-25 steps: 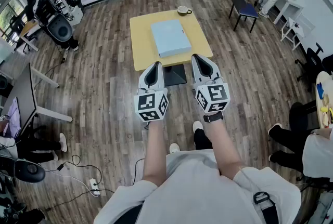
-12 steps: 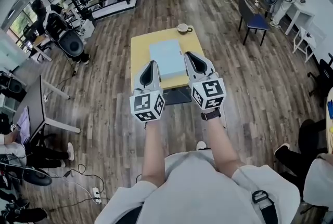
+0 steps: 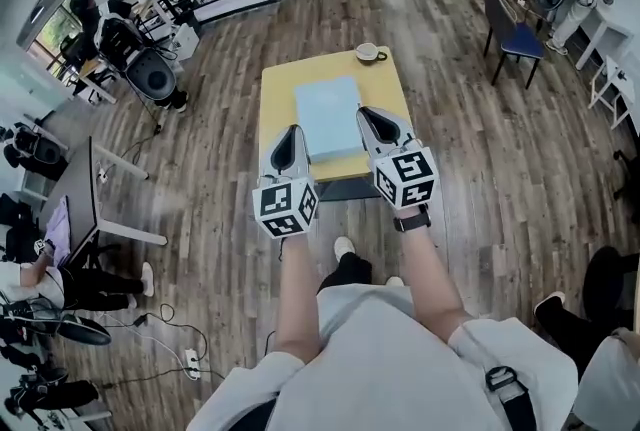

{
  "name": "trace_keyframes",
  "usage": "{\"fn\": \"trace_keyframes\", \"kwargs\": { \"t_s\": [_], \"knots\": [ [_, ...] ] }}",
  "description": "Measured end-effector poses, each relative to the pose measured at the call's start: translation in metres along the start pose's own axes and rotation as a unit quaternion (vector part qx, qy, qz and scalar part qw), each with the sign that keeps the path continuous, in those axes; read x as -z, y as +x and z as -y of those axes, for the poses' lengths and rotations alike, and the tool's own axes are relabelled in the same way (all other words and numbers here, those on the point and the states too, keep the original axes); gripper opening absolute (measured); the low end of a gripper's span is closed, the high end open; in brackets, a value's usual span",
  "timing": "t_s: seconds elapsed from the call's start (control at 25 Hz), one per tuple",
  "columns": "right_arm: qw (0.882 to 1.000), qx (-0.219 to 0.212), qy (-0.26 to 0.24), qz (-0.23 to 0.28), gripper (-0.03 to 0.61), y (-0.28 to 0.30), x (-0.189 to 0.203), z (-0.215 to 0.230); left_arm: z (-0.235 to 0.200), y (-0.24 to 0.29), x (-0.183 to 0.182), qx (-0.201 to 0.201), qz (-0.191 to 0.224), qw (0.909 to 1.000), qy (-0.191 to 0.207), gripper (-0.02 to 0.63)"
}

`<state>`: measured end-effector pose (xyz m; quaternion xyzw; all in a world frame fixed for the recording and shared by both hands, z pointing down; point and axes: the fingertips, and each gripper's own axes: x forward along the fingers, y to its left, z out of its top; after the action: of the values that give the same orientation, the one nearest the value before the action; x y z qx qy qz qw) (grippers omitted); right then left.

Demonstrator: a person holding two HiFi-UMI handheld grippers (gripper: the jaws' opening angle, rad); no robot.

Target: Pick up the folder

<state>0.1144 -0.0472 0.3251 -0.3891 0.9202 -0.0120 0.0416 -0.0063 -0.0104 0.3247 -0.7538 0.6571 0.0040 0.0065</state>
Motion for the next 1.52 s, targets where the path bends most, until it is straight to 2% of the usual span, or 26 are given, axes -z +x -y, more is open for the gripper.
{"fn": "trace_keyframes", "kwargs": {
  "t_s": [0.24, 0.36, 0.56, 0.72, 0.8, 1.0, 1.28, 1.52],
  "knots": [
    [0.999, -0.017, -0.041, -0.019, 0.017, 0.078, 0.012, 0.01, -0.043, 0.073, 0.015, 0.012, 0.001, 0.9997, -0.019, 0.011],
    [0.998, -0.021, -0.05, -0.017, 0.017, 0.121, 0.004, 0.021, -0.066, 0.116, 0.006, 0.02, 0.009, 0.9995, -0.023, 0.011],
    [0.999, 0.008, -0.05, -0.014, 0.017, 0.192, -0.001, 0.044, -0.111, 0.169, -0.005, 0.045, 0.023, 0.9986, -0.017, 0.011],
    [0.998, 0.021, -0.048, -0.029, 0.017, 0.215, 0.025, 0.043, -0.14, 0.192, 0.022, 0.048, 0.016, 0.997, -0.059, 0.011],
    [0.998, 0.016, -0.038, -0.054, 0.017, 0.225, 0.047, 0.04, -0.147, 0.205, 0.04, 0.049, -0.001, 0.9963, -0.07, 0.011],
    [0.994, 0.006, 0.044, -0.097, 0.017, 0.248, 0.101, 0.055, -0.154, 0.229, 0.092, 0.066, -0.064, 0.9935, -0.066, 0.011],
    [0.987, 0.018, 0.05, -0.152, 0.017, 0.255, 0.155, 0.093, -0.171, 0.248, 0.156, 0.051, -0.141, 0.9852, -0.083, 0.012],
    [0.974, 0.036, 0.081, -0.207, 0.018, 0.256, 0.218, 0.122, -0.17, 0.253, 0.221, 0.053, -0.213, 0.9691, -0.113, 0.042]
  ]
}}
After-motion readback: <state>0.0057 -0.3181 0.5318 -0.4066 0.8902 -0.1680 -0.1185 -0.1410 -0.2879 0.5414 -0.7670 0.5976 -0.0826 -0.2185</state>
